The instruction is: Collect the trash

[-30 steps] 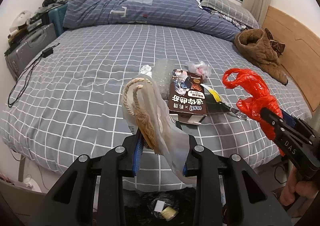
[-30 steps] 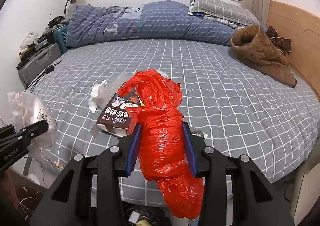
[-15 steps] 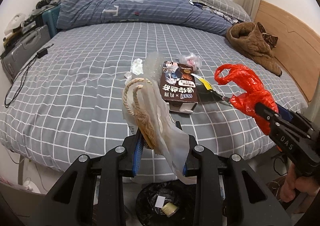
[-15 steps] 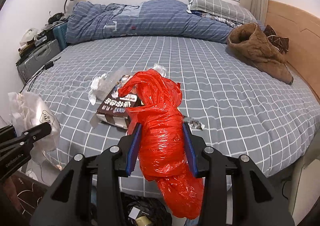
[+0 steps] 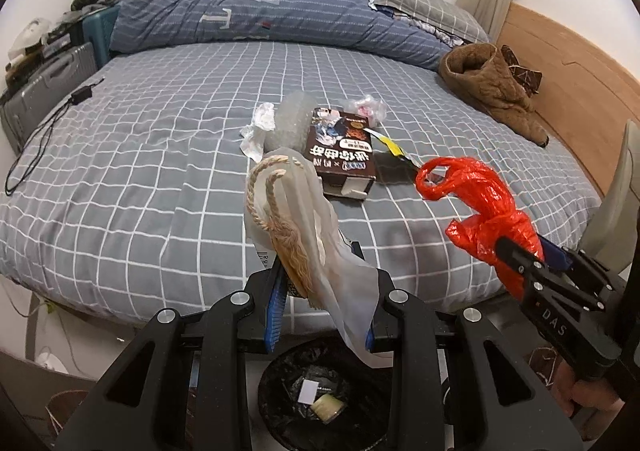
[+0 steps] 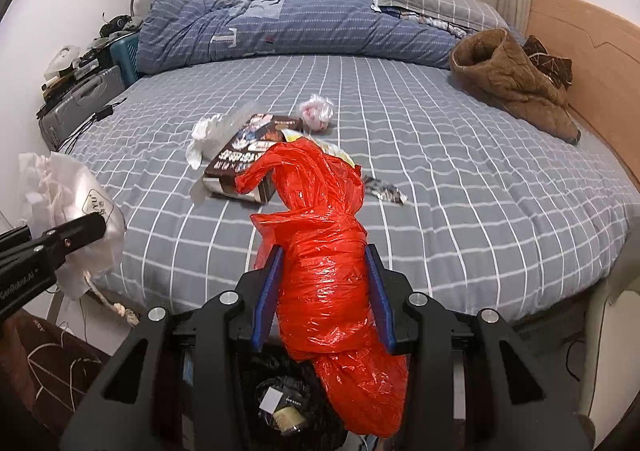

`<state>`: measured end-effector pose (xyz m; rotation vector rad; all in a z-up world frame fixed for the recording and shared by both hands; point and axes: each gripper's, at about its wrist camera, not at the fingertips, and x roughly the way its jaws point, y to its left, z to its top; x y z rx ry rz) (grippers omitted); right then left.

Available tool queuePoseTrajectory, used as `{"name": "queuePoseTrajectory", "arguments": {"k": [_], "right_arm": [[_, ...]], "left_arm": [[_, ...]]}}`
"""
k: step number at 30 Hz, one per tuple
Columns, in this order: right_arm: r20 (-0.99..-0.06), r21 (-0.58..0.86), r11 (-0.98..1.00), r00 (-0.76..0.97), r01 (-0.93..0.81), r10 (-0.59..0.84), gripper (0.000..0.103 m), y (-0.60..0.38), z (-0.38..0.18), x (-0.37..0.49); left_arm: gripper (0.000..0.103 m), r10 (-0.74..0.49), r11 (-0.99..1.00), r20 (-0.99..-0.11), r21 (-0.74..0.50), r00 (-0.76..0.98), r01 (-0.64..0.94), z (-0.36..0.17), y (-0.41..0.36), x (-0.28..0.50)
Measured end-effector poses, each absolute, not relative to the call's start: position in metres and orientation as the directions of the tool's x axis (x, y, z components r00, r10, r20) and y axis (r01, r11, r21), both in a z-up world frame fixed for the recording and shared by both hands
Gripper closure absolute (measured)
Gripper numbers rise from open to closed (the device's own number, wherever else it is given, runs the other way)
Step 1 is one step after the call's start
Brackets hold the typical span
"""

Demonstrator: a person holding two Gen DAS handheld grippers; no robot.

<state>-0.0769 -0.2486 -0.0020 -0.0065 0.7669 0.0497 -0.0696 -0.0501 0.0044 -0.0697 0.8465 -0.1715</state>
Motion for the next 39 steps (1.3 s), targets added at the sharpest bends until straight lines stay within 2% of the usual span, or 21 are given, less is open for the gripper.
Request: {"name": "queuePoseTrajectory", "arguments": {"k": [39], "right_arm": [[-0.818,0.021,0.997,0.572,-0.071,0.058,0.064,-0.226,-0.063,-0.154]], "left_arm": [[0.074,-0.165,0.984,-0.868,-0.115,0.468,0.135,-0.082,-0.044,-0.135]]}}
